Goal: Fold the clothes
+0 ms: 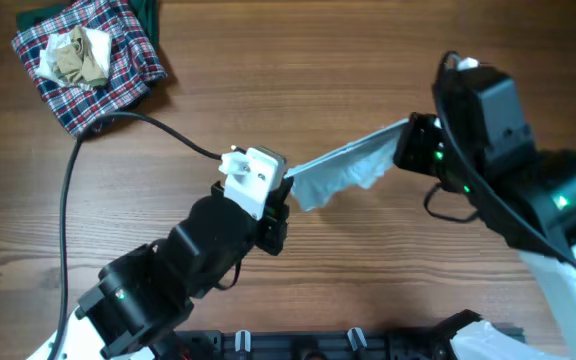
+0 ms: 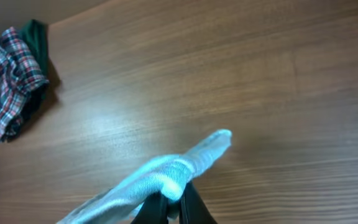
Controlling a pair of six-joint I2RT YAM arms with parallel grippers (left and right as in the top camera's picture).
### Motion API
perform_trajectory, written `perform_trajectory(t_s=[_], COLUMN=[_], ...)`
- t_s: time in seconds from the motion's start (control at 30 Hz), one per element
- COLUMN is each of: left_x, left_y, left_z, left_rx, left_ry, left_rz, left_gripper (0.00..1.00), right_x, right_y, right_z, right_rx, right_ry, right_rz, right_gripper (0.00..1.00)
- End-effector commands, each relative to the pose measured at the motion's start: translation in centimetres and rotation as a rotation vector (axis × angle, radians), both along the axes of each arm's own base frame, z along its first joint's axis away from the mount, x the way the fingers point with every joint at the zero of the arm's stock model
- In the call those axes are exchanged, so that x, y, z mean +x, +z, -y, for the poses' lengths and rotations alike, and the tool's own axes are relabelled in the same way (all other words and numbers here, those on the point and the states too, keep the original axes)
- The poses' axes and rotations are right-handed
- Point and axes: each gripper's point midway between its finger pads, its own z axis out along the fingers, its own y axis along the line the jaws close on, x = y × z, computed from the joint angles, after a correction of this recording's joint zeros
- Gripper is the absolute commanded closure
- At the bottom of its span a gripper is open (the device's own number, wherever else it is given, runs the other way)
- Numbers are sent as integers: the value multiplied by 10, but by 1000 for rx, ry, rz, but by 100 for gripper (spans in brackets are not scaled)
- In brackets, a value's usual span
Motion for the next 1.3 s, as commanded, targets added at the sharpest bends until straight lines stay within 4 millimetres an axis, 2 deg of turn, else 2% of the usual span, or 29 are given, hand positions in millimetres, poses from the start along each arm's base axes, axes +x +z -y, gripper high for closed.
perform_trajectory(t_s=[0.0,0.13,0.2,0.37,0.5,0.53,0.67,0.7,0.77,0.83,1.0,1.03,1.1,1.17,1.2,1.27], left_x=[9,27,39,86,133,145,174,181,192,201,206,204,201,195,193,189], left_y=[5,-12,-26,-73,-105,-116,-147,-156,-166,-173,-179,-180,-184,-190,-191,-195], left_z=[-14,-14,-10,-3,-16,-23,-39,-44,-50,-55,-59,-58,-57,-53,-50,-47], left_rx=[12,84,123,205,223,229,232,232,229,223,223,227,233,232,230,228], left_ry=[98,167,193,273,375,407,458,469,494,513,525,520,505,473,459,434], left_rz=[17,10,-12,-74,-101,-111,-160,-173,-179,-177,-179,-186,-207,-239,-251,-277], left_gripper=[96,96,96,96,96,94,88,76,69,69,62,61,57,52,52,50], right_x=[7,21,32,75,116,128,160,169,181,194,218,222,226,228,229,228], right_y=[6,-8,-19,-58,-90,-99,-127,-138,-152,-166,-181,-182,-187,-191,-191,-192], right_z=[17,11,7,-10,-16,-17,-14,-13,-12,-12,-19,-18,-15,-4,3,23], right_rx=[-32,-44,-55,-100,-147,-145,-142,-143,-145,-141,-149,-148,-150,-171,-180,-200], right_ry=[-82,-94,-103,-114,-152,-162,-197,-205,-216,-224,-192,-193,-200,-204,-220,-258], right_rz=[29,-7,-32,-84,-79,-76,-74,-78,-81,-73,-26,-18,-20,-27,-28,-45], right_gripper=[96,96,96,96,96,96,96,96,96,95,90,79,66,37,34,32])
